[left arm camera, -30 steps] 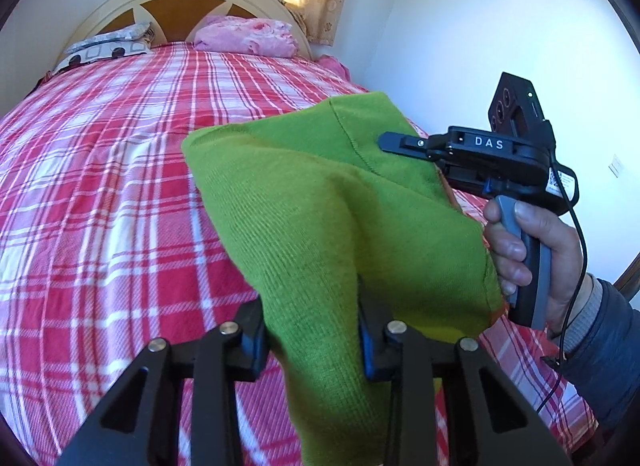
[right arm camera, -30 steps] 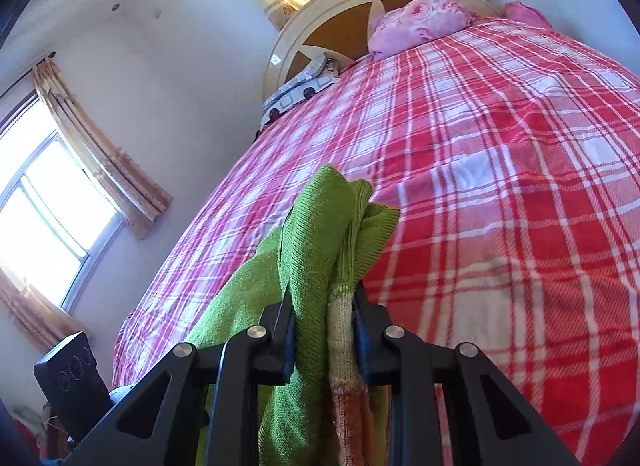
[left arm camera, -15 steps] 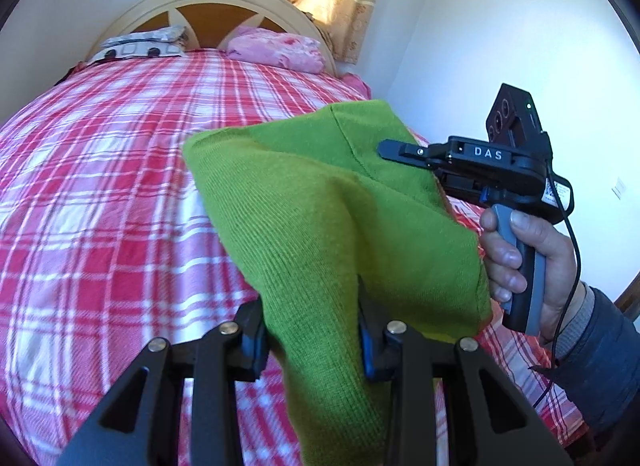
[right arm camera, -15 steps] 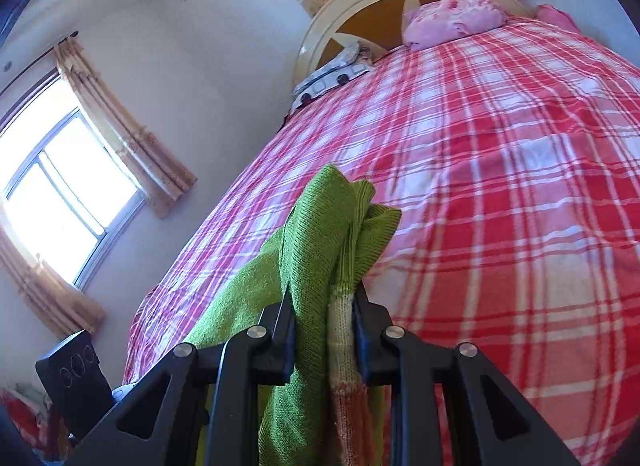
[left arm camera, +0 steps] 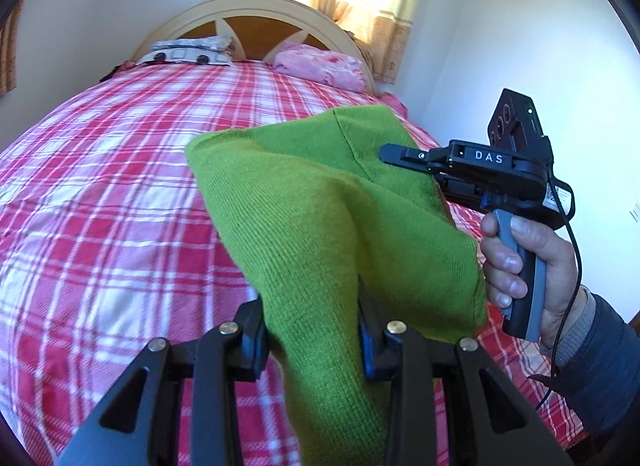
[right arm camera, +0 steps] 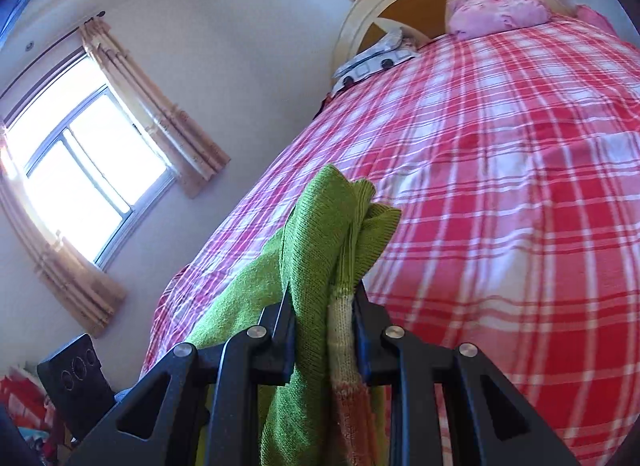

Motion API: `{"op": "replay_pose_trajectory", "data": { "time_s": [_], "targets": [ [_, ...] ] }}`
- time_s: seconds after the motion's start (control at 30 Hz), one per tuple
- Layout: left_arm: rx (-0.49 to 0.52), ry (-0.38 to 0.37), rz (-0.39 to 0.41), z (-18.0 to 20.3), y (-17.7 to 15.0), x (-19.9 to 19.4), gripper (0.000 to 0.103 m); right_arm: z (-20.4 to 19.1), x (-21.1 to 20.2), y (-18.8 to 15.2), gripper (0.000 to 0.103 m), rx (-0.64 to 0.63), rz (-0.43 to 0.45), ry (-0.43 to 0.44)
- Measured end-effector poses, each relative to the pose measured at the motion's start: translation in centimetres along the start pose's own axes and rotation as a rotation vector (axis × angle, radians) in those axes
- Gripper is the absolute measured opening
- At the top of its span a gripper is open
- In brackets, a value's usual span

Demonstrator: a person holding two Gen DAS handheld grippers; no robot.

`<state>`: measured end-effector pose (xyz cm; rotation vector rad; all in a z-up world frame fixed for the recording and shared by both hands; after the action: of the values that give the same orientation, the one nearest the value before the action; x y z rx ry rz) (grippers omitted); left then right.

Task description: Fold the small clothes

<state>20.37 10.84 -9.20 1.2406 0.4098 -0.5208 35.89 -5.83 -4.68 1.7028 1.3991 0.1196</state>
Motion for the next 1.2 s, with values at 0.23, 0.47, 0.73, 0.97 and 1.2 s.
{"op": "replay_pose_trajectory", "data": {
  "time_s": [0.23, 0.47, 0.73, 0.97, 1.2],
  "targets": [
    [-0.010, 0.040, 0.011, -2.2, -0.9, -1.6, 0.035, -3.0, 2.2, -1.1, 0.024, -0.031, -0.027, 0.027],
    [-0.017, 0.086, 0.022, -4.5, -1.6, -3.6, 0.035, -5.6, 5.1, -2.0, 0.024, -0.046, -0.059, 0.066],
    [-0.037, 0.129, 0.027, -6.9, -2.2, -5.1, 0.035, -8.1, 8.2, -2.9, 0.024, -0.057, -0.096, 0.098],
    [-0.046, 0.147, 0.033, -8.1, -2.9, -6.1, 0.035, -9.5, 9.8, -3.4, 0.024, -0.072, -0.119, 0.114],
    [-0.059, 0.161, 0.041, -9.2, -3.4, -7.2, 0.035, -11.1, 11.5, -4.0, 0.024, -0.080, -0.143, 0.128]
  ]
}}
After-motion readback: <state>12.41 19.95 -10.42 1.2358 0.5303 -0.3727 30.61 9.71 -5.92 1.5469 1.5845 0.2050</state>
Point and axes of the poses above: each gripper's, at about its wrist camera, not at the fingertips, and x roughly the way its jaws point, z to its right, y to its top, the point moved 2 cm from there along x, roughly the way its jaws point, and after that the axes turned 4 degrees about z, right-handed, at the moved point
